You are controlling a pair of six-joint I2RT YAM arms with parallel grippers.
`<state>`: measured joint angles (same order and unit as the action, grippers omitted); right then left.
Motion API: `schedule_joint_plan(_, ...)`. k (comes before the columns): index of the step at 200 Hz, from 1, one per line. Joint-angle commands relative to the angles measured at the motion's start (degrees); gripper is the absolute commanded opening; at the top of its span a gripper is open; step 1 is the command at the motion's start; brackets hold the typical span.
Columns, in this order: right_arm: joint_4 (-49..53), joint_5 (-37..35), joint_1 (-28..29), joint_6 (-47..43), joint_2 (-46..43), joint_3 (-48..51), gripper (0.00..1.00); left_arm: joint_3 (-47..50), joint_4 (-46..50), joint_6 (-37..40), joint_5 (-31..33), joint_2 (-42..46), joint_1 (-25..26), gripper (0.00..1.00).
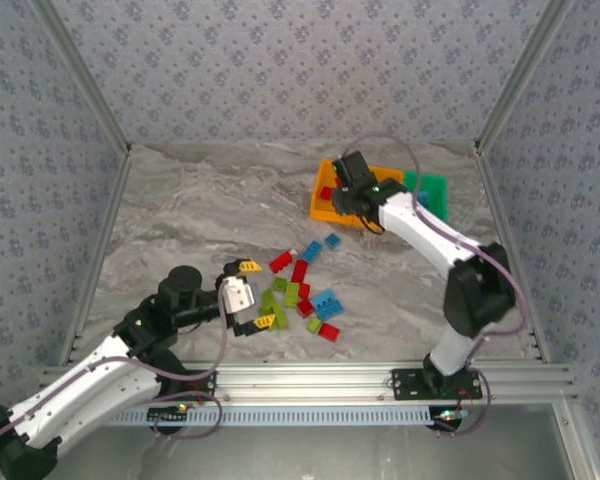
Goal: Sort the legos into containers by color
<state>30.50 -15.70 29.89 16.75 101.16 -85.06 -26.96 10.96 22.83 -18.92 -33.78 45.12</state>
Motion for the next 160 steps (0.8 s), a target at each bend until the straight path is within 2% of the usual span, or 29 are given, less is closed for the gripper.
schedule_joint_plan(1, 1.5, -1.9, -1.3, 0.7, 9.5, -7.5, 0.22, -4.9, 0.6, -10.9, 5.2, -2.7, -1.0, 0.99)
schedule_joint_plan(20, 2.9, -1.6, -1.9, 0.4, 15.2, -13.7, 0.26, -9.3, 5.3, -17.3, 8.4, -5.7, -2.4, 0.99)
schedule_joint_plan(35, 5.1, -0.8, -2.4, 0.7, 17.9, -17.2, 0.32, -13.1, 9.4, -18.8, 9.7, -8.0, -3.8, 0.99)
schedule_joint_plan(55, 5.9, -0.6, -2.7, 0.7, 17.4, -17.9, 0.42, -16.7, 13.9, -19.9, 11.1, -10.7, -5.3, 0.99)
schedule_joint_plan(71, 6.1, -0.2, -2.9, 0.5, 15.2, -16.7, 0.45, -17.9, 14.2, -24.8, 12.3, -13.1, -6.8, 0.99)
schedule_joint_plan(94, 4.3, 0.8, -3.3, 0.0, 8.6, -11.2, 0.49, -21.4, 16.0, -35.7, 15.2, -19.2, -9.4, 0.92)
schedule_joint_plan(113, 1.3, 3.0, -4.1, -0.4, 1.1, -4.7, 0.52, -24.8, 17.8, -41.4, 16.1, -24.4, -9.4, 0.88)
schedule_joint_plan(132, 1.6, 6.2, -4.4, -0.5, -7.0, 1.6, 0.54, -26.4, 16.3, -45.4, 15.1, -27.9, -9.4, 0.83)
schedule_joint_plan(160, 2.6, 12.9, -3.7, 0.7, -21.3, 13.8, 0.61, -29.7, 16.7, -47.5, 14.2, -33.8, -9.4, 0.8)
